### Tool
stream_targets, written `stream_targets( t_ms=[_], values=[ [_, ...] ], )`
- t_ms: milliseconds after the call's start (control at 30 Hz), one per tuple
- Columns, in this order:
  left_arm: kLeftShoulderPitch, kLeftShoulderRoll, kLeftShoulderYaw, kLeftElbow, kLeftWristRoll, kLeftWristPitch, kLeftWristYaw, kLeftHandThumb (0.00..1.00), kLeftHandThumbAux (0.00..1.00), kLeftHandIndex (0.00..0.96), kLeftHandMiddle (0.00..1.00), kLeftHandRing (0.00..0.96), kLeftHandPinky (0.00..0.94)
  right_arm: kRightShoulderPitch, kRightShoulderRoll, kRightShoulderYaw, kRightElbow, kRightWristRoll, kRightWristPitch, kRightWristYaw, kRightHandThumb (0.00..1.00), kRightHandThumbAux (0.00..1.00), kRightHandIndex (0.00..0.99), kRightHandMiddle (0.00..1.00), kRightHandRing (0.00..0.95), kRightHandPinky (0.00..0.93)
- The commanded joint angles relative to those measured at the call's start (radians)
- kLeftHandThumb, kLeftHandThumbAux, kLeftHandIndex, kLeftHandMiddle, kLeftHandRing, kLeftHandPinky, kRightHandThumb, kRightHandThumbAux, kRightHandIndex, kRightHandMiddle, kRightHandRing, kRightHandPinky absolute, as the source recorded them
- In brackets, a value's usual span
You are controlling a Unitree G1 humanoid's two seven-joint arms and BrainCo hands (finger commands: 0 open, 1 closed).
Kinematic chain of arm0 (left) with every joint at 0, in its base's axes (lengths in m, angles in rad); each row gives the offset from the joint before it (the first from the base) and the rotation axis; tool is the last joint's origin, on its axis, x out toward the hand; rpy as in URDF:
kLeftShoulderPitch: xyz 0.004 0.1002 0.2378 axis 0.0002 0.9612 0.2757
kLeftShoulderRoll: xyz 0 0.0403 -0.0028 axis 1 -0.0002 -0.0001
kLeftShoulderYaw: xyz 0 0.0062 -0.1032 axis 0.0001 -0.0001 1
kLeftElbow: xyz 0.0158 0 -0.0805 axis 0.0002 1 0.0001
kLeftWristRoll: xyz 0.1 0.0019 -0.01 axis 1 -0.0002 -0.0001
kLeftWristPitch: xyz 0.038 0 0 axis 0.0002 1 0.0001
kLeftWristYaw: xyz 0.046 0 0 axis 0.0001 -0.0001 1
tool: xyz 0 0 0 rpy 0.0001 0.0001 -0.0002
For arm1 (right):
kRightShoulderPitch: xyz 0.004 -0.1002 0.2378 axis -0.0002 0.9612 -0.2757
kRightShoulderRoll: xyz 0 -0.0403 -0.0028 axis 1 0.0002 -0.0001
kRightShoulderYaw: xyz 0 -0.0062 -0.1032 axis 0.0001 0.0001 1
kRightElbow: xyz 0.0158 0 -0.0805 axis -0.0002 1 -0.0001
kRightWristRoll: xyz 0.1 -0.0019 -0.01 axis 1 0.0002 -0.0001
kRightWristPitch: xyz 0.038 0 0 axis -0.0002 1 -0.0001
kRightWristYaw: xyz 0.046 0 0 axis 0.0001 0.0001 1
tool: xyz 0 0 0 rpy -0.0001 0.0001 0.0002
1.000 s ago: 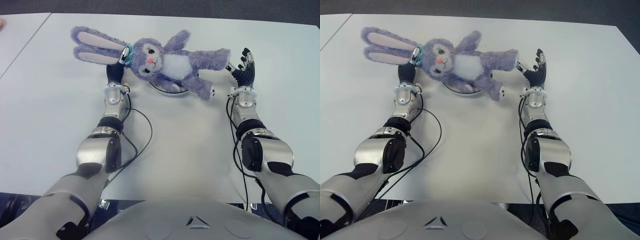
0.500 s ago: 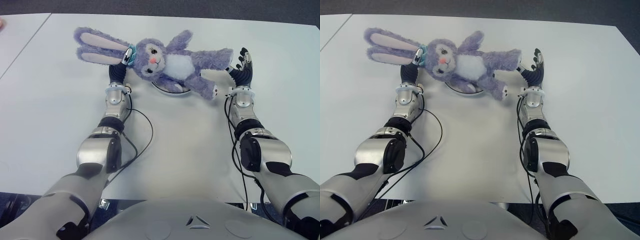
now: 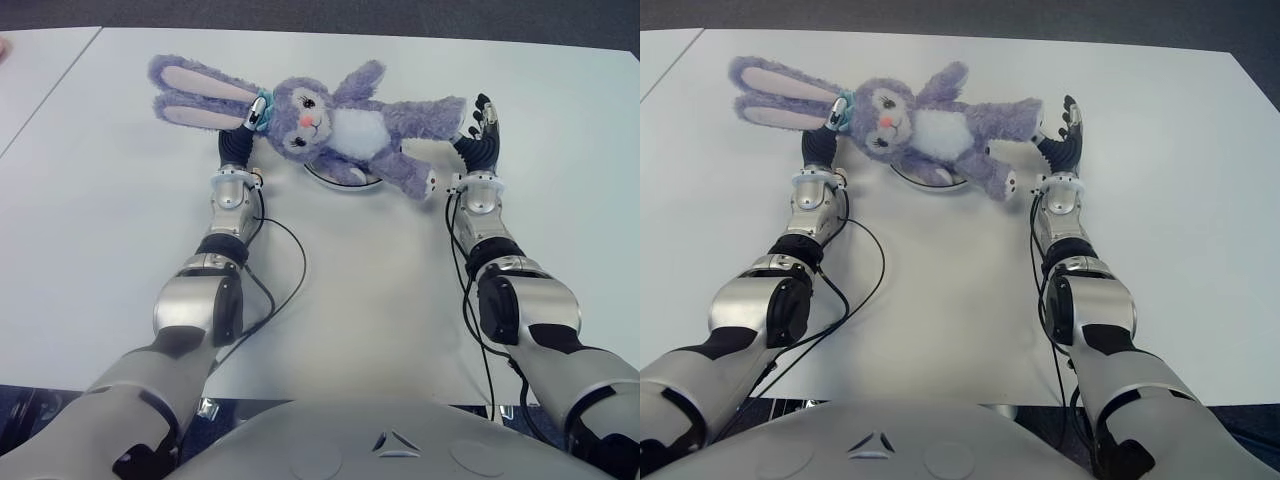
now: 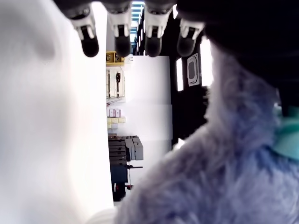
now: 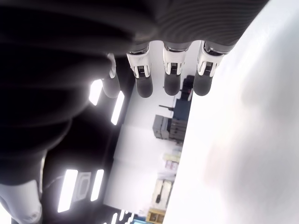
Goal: Put the doll into the plate.
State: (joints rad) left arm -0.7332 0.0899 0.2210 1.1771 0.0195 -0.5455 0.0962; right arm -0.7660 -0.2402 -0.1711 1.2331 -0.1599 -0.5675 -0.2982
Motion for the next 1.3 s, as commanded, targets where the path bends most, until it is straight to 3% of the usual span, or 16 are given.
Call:
stream_targets(
  t_ms=[33,400,1067,1300],
  values=[
    [0.287,-0.107,-0.019,0.165,0.016,0.073,-0.032,0.0,0.42,0.0,0.029,0.018,0.0,0.269,0.154,0.066,0.125,-0.058,0.019,-0.036,0.0,0.631,0.07,0.071,0.051,0.053],
    [0.287,-0.108,-0.018,0.163,0.014,0.07,-0.03,0.0,0.418,0.0,0.03,0.021,0.008,0.275,0.15,0.09,0.125,-0.054,0.043,-0.036,0.0,0.683,0.041,0.057,0.044,0.041],
    [0.286,-0.106,-0.017,0.164,0.014,0.08,-0.018,0.0,0.416,0.0,0.034,0.025,0.01,0.278,0.146,0.109,0.127,-0.048,0.074,-0.048,0.0,0.675,0.023,0.051,0.037,0.034],
    [0.286,-0.107,-0.017,0.163,0.014,0.081,-0.014,0.0,0.416,0.0,0.036,0.027,0.015,0.279,0.144,0.088,0.127,-0.02,0.089,0.001,0.0,0.705,0.025,0.06,0.046,0.056]
  ],
)
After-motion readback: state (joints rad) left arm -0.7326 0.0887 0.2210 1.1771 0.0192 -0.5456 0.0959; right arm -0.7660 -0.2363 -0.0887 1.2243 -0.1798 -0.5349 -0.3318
